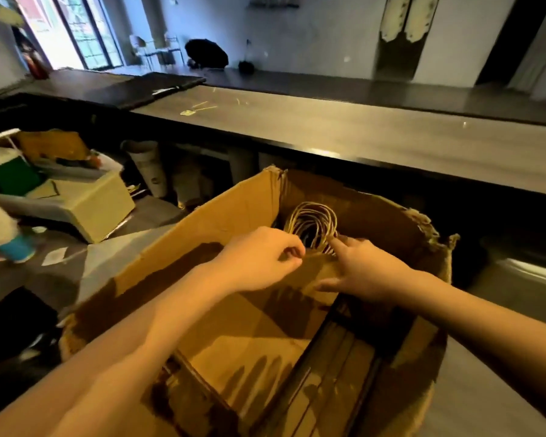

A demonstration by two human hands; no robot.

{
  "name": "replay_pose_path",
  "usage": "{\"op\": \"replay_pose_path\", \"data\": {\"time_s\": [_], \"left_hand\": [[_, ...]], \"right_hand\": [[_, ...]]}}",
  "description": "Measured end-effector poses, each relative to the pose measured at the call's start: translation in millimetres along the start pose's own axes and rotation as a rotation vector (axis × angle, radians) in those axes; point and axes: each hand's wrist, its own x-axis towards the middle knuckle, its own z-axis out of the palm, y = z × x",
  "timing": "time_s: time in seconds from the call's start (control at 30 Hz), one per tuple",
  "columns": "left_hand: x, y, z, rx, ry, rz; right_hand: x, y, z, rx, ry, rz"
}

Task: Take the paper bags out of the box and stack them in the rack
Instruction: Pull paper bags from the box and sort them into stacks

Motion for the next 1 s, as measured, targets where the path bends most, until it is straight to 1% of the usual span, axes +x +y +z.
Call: {"op": "replay_pose_path", "data": {"time_s": [0.03,0.13,0.2,0.27,0.4,0.5,0.57,0.67,0.8,0.83,0.9,0.93,0.97,1.0], "left_hand": [[7.8,-6.7,5.1,0.000,-0.029,0.022],[14.7,-13.9,15.3,-0.008,-0.110,0.053],[15.4,-18.2,19.5,-0.020,-0.149,0.052],[15.2,-19.6,21.3,-0.009,-0.157,0.051],[14.2,-15.4,19.6,-0.002,-0.149,0.040],[8.5,-10.1,18.7,-0.003,-0.124,0.027],[4.1,-9.0,17.1,-0.011,-0.119,0.007],[-2.6,-7.0,16.4,-0.048,-0.104,-0.031],[-17.0,-1.7,19.0,-0.101,-0.094,-0.100],[-21.0,0.8,20.3,-0.115,-0.088,-0.116],[-29.8,6.1,21.3,-0.119,-0.059,-0.147],[-33.8,8.1,21.4,-0.122,-0.044,-0.163],[-39.6,11.4,22.6,-0.134,-0.027,-0.182],[-44.0,14.3,22.9,-0.149,-0.017,-0.200]], "right_hand": [[6.0,-0.2,2.9,-0.031,-0.067,0.058],[8.7,3.8,6.4,-0.085,-0.287,0.131],[6.3,3.8,9.4,-0.112,-0.327,0.133],[5.7,1.8,11.2,-0.120,-0.262,0.114],[0.5,-4.7,5.8,-0.066,-0.049,0.071],[-5.4,-5.1,3.7,-0.013,0.085,-0.006],[-5.0,-6.2,4.5,0.165,0.147,-0.012],[-1.2,-12.9,5.7,0.575,0.150,0.051],[-3.8,-31.6,8.4,1.345,-0.046,0.208],[-7.1,-35.8,9.5,1.466,-0.140,0.222],[-18.0,-47.8,10.3,1.565,-0.340,0.231],[-22.6,-53.9,11.9,1.613,-0.399,0.223],[-28.8,-58.7,13.6,1.641,-0.425,0.191],[-33.4,-63.6,14.0,1.667,-0.410,0.168]]}}
